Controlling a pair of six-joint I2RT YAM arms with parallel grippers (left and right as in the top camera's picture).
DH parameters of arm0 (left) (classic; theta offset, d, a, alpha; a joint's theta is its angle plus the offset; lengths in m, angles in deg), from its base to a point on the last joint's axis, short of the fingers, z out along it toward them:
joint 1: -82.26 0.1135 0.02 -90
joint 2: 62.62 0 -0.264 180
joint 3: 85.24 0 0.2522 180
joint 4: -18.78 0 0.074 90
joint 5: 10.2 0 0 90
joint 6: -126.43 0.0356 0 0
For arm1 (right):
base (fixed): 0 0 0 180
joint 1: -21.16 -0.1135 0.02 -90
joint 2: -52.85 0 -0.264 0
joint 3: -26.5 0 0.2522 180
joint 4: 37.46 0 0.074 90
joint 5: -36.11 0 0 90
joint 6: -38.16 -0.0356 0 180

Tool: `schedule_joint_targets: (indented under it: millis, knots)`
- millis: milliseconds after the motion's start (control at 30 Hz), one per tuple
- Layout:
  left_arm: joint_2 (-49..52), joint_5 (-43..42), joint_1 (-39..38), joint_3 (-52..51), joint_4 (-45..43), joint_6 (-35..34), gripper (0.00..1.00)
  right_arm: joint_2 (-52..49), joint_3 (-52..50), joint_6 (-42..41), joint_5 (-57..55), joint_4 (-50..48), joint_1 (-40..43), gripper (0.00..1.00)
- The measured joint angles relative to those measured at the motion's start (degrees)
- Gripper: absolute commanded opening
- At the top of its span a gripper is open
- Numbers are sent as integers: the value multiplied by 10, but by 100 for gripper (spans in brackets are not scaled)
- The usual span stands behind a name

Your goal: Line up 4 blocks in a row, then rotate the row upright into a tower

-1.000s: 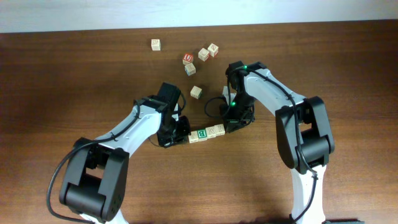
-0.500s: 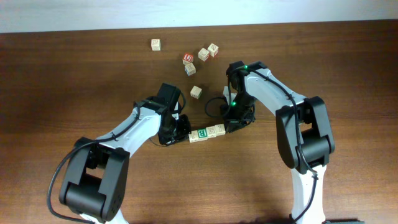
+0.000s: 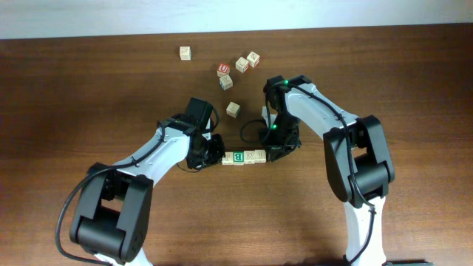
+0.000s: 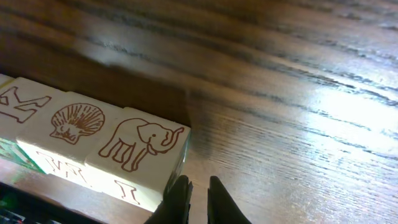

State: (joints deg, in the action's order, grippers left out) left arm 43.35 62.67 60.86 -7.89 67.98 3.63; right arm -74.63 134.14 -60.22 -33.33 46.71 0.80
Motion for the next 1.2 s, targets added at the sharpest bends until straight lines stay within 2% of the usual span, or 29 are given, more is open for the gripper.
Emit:
schedule_joint_targets:
  millis: [67,100,167,233,433,567,667,733,833,867,900,933,1133,1200]
  knots:
    - [0,2,0,0,0,5,38,0,-1,0,-3,0,0,13]
    - [0,6,1,-1,1,7,51,0,-1,0,-8,1,1,24]
    - [0,19,4,-3,5,11,63,0,-2,-2,-22,3,1,37]
    - [0,31,9,-7,8,12,66,0,-2,-5,-36,5,6,41]
    - [0,35,14,-4,9,17,78,0,-2,-4,-52,9,11,41]
    - [0,4,38,-2,8,17,82,0,-2,-2,-21,9,28,41]
    - [0,-17,47,0,7,17,82,0,-2,-2,-4,6,40,42]
    - [0,-20,47,0,9,17,77,0,-2,-2,-2,4,41,42]
    - [0,-22,47,0,14,19,76,0,-2,-2,1,2,41,42]
    - [0,-23,47,0,16,19,81,0,-2,-2,2,2,41,46]
    - [0,-23,47,0,16,19,82,0,-2,-1,2,2,41,47]
    - [0,-21,47,0,17,20,91,0,-2,-2,-1,2,41,50]
    - [0,-20,49,2,18,19,99,0,-2,-7,-25,-2,44,54]
    - [0,-23,49,3,18,19,99,0,-2,-9,-33,-2,44,55]
